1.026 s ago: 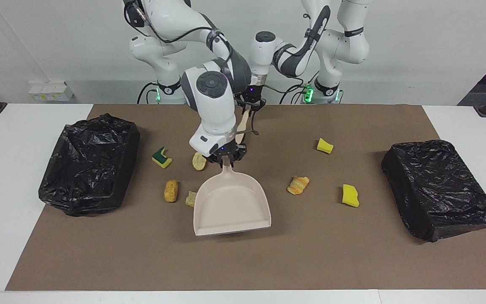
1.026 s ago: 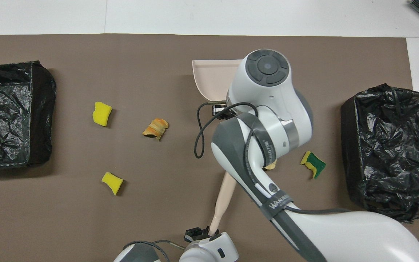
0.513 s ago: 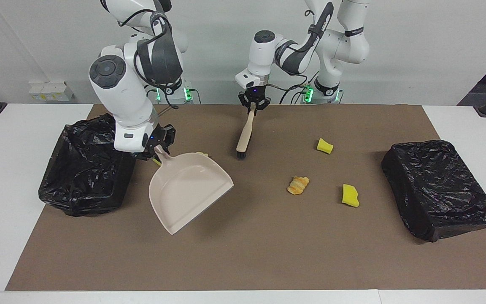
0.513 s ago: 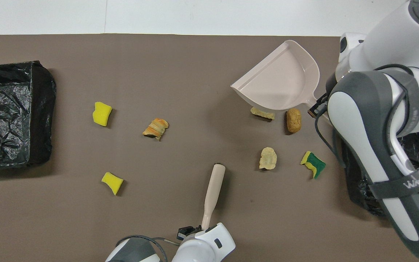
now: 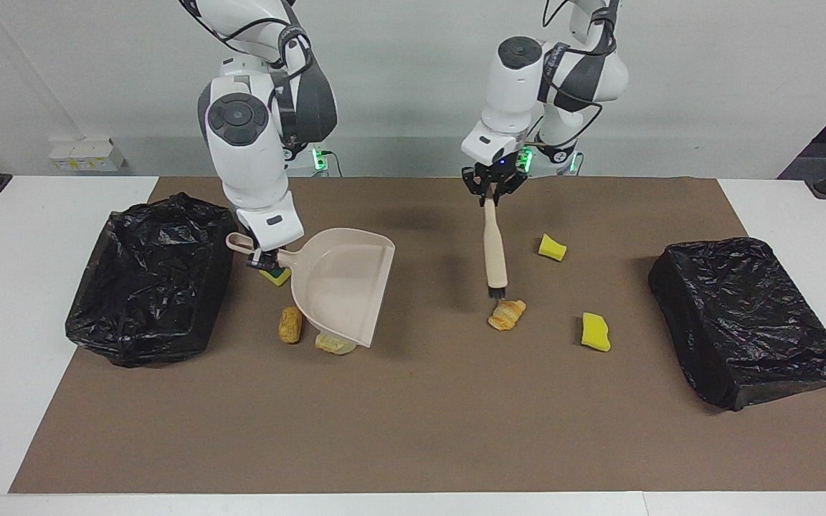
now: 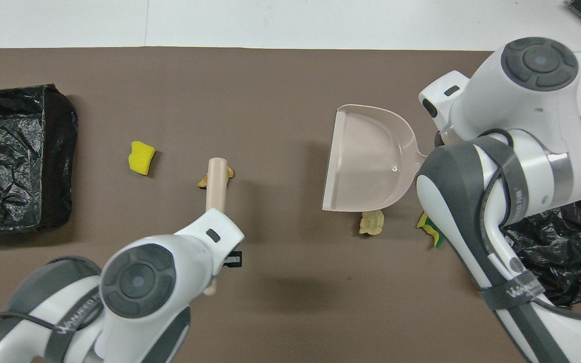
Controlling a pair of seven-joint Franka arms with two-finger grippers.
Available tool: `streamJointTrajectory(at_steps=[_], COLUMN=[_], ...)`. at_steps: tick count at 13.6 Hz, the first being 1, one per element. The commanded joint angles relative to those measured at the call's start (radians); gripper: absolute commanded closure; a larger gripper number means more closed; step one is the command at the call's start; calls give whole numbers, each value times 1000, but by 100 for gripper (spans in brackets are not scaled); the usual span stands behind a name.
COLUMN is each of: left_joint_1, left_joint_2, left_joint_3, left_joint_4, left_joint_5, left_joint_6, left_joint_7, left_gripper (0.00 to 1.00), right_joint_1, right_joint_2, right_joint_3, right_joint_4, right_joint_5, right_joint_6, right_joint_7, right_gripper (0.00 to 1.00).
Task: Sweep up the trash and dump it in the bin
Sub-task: 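Lift the dustpan with the right gripper while the left gripper grasps the brush, then set the dustpan down while the left gripper sweeps sponges toward it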
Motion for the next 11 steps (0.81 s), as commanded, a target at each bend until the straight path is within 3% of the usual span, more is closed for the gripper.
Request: streamJointTrajectory(at_steps=[1,5,11], left_joint_1=[107,248,462], left_joint_2=[24,64,113], left_joint_3=[-16,-15,-16], left_joint_4=[35,64,65], left_joint_5=[40,48,48], left_joint_6=[-31,-28,38], left_joint_7=[100,264,543], left_gripper=[100,100,100], right_joint_1=[51,192,272], right_joint_2=[-61,-50,8], right_joint_3=[7,6,7], right_joint_4=[-119,-236,-250], right_joint_5=[-19,-22,-24], right_joint_6=[78,193,267], right_joint_7=[-30,180,359], right_gripper=[100,100,100])
